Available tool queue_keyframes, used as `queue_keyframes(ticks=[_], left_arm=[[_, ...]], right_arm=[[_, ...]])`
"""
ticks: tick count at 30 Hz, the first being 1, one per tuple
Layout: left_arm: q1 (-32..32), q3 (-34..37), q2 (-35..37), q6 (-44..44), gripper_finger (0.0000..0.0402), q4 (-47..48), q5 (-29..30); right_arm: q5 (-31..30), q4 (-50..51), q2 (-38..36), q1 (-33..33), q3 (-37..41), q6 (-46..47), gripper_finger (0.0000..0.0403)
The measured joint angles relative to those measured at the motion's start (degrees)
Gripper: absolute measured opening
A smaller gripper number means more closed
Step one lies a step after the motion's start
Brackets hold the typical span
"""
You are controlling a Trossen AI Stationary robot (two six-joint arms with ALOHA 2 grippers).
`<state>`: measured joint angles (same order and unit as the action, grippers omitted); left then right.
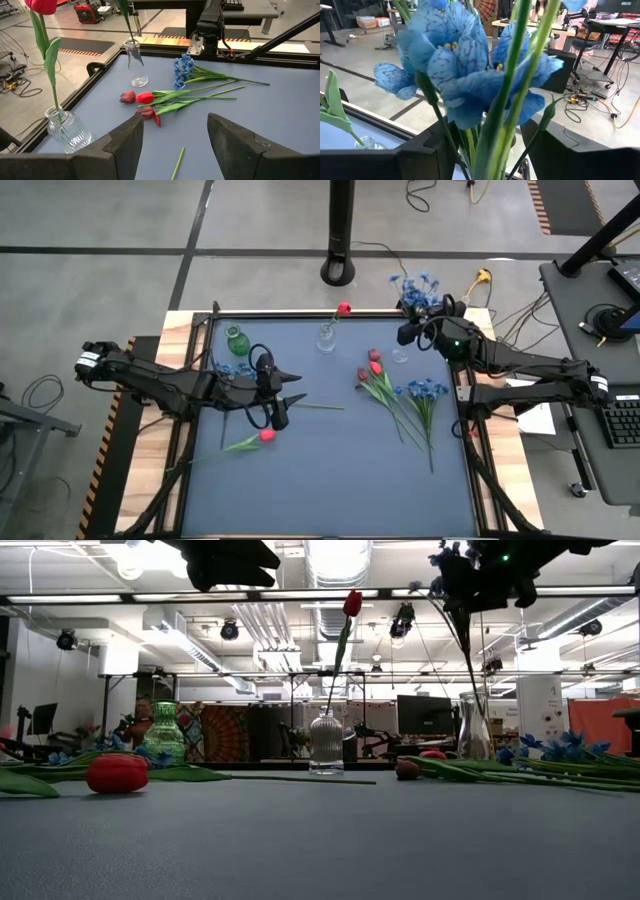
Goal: Sort flowers into vase by color
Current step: Put the bottom left blue flowers into the right transparent vase
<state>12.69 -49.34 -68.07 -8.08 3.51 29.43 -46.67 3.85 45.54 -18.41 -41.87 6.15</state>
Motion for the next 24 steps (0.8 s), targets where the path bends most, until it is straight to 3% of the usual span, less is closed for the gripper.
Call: queue_keyframes(ticks=[6,17,24], left_arm=[[0.0,0.0,0.0,-0.2,0.0204,0.0,0.0],[0.0,0.0,0.0,-0.2,0.0204,0.0,0.0],[0.0,0.0,-0.8,-0.3,0.0204,0.0,0.0]], right_arm=[[0.0,2.3,0.0,0.0,-0.1,1.2,0.0222],[0.1,17.1,0.0,0.0,-4.8,8.7,0.0294],[1.0,26.9,0.0,0.0,-8.2,14.1,0.0312]])
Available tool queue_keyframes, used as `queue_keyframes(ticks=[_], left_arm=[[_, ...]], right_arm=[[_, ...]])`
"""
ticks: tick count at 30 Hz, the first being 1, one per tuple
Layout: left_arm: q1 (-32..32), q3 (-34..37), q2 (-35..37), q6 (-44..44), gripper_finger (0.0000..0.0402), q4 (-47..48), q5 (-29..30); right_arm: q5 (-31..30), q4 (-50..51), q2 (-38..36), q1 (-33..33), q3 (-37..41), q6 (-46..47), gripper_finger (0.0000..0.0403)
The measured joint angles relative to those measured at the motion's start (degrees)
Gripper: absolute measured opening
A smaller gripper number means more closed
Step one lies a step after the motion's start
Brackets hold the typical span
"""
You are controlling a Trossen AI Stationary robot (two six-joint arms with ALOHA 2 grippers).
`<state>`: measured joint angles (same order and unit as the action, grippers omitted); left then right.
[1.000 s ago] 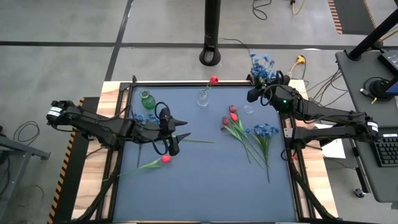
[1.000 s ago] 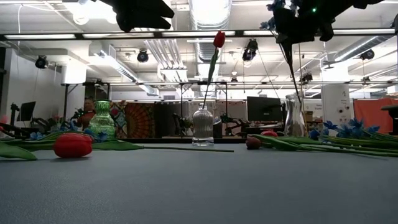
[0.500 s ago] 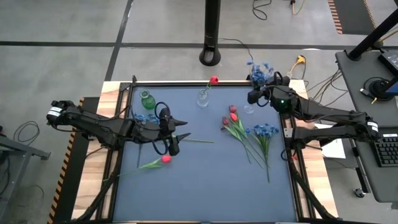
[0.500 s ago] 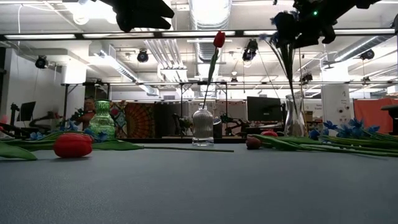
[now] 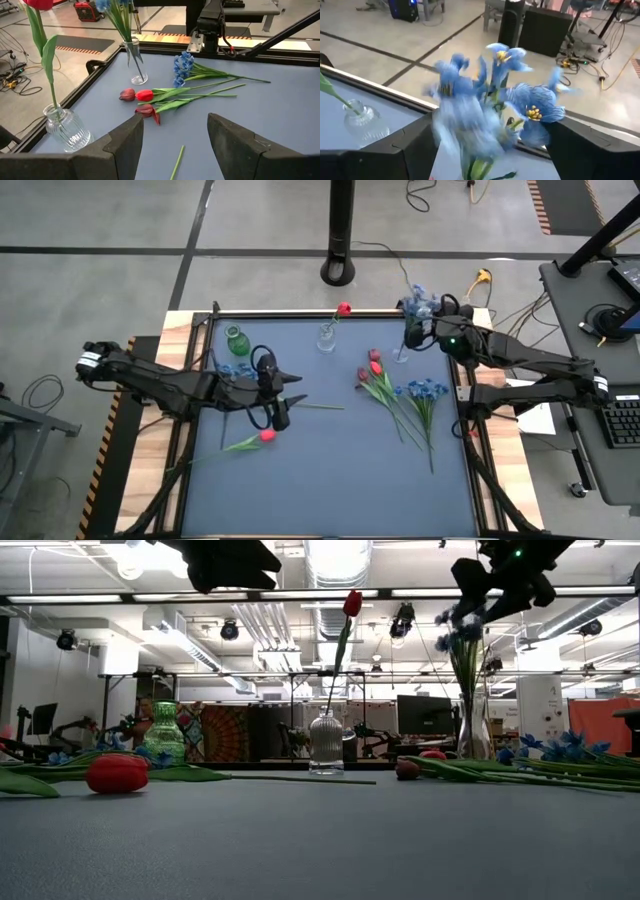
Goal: Sort flowers into vase by color
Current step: Put the bottom left blue flowers into the right transparent vase, then put the center dark red flower into the green vase
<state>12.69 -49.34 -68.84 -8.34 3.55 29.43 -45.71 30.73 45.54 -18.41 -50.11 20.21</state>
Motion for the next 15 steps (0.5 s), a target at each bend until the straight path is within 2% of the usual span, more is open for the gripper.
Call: queue_keyframes(ticks=[6,12,15], left_arm=[[0.0,0.0,-0.8,0.0,0.0204,0.0,0.0],[0.0,0.0,-0.9,-0.4,0.0204,0.1,0.0],[0.0,0.0,-0.9,-0.5,0.0204,0.3,0.0]], right_arm=[[1.2,3.6,0.1,0.0,-4.1,1.5,0.0313],[1.3,15.1,2.0,0.0,-10.0,7.5,0.0310],[3.6,19.5,3.4,0.0,-12.5,10.2,0.0307]])
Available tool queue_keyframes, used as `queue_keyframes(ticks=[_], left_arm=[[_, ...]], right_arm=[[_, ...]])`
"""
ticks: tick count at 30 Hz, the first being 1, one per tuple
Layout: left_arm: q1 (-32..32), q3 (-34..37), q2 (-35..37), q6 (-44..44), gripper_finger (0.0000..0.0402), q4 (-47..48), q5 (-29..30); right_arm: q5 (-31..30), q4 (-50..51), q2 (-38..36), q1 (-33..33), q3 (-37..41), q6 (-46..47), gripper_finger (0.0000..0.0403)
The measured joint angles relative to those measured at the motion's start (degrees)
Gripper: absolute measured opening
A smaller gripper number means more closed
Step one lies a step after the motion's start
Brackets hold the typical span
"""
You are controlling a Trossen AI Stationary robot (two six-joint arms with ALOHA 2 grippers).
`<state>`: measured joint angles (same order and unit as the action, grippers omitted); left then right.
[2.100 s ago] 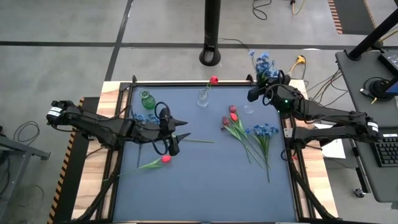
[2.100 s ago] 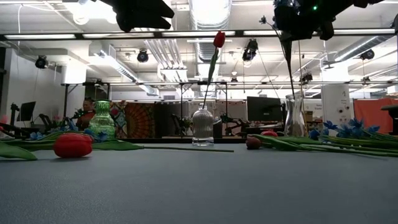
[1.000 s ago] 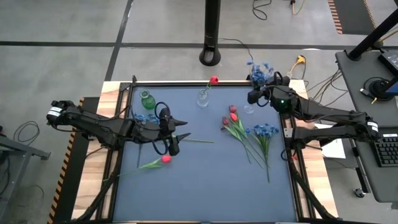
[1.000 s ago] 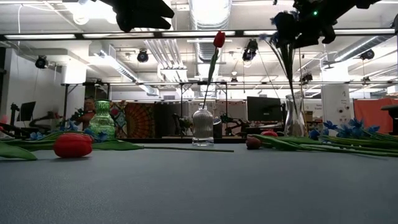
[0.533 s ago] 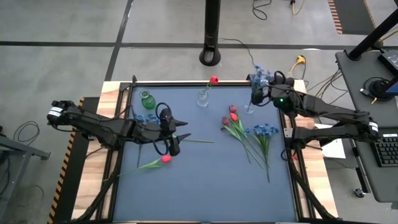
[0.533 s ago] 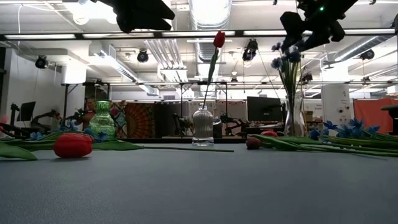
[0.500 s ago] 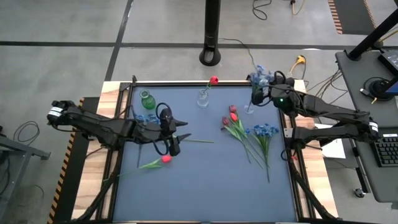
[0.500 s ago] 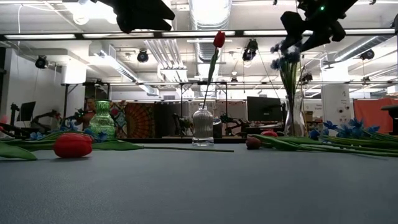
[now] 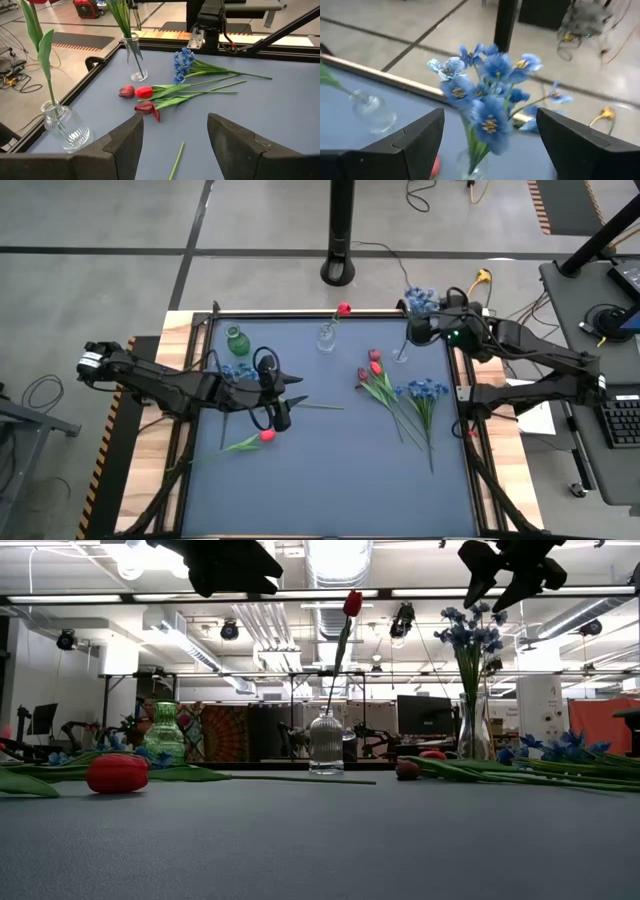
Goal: Sort flowers into vase by color
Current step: Put the center dark red flower into the green vase
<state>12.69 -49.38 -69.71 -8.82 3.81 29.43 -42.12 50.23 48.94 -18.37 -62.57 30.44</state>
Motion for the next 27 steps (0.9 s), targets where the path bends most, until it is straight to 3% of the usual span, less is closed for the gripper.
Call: queue_keyframes(ticks=[5,12,18,27], left_arm=[[0.1,-0.1,0.2,-2.1,0.0204,2.1,0.0],[0.4,-1.9,0.3,-6.8,0.0204,10.9,-0.1],[0.7,-2.4,0.4,-7.3,0.0204,11.3,0.0],[2.3,-2.4,0.4,-8.6,0.0204,12.7,-0.1]], right_arm=[[6.0,8.3,2.7,0.9,-4.9,5.9,0.0302],[6.2,20.0,5.5,4.8,-10.7,12.3,0.0300],[7.0,26.5,7.3,8.8,-15.2,16.2,0.0297],[24.3,27.4,9.7,15.9,-13.9,16.2,0.0295]])
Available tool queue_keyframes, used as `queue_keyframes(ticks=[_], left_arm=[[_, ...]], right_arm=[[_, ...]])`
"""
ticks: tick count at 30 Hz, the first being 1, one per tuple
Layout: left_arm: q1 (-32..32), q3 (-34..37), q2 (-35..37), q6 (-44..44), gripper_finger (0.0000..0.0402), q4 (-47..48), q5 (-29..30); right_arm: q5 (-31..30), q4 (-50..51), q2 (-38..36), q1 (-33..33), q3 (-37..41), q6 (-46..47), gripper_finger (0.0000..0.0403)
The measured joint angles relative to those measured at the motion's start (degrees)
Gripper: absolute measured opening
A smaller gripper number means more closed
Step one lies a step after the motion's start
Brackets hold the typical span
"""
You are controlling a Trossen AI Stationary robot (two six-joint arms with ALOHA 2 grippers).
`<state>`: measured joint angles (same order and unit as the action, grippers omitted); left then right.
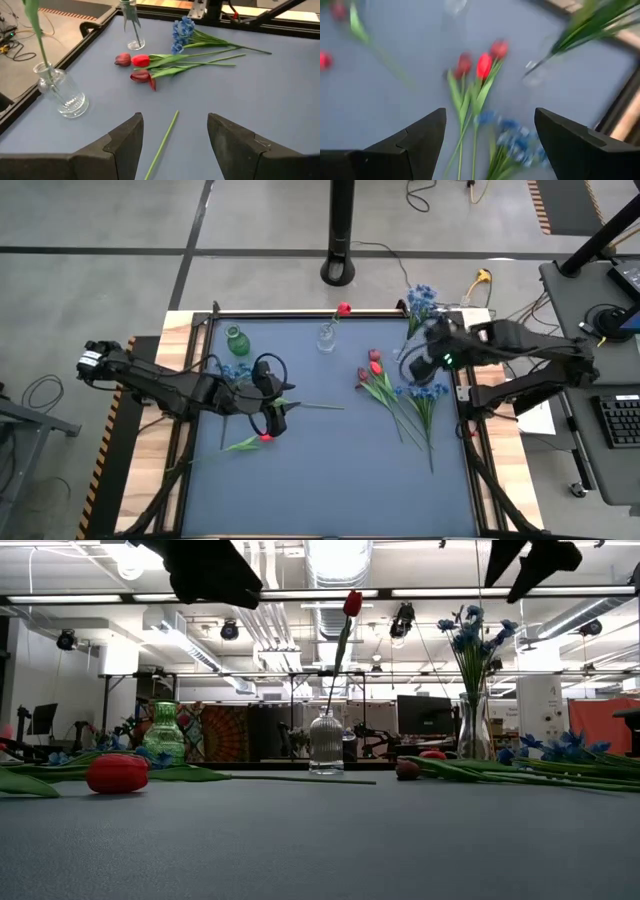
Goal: Sort flowers into vase by color
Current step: Put the center dark red flower into the green vase
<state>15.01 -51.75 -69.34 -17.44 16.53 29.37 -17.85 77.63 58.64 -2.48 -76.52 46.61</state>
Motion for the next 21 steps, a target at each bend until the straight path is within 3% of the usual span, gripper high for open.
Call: queue_keyframes(ticks=[8,15,21], left_arm=[[0.2,0.0,0.0,0.2,0.0204,0.1,0.0],[0.6,0.0,0.0,0.2,0.0204,0.9,-0.4],[2.4,0.0,0.0,0.2,0.0204,3.8,-1.5]], right_arm=[[3.6,-5.4,7.9,6.2,7.7,-0.3,0.0290],[6.9,-24.8,14.7,8.4,14.2,-8.2,0.0287],[7.8,-35.8,19.5,8.1,19.6,-8.1,0.0276]])
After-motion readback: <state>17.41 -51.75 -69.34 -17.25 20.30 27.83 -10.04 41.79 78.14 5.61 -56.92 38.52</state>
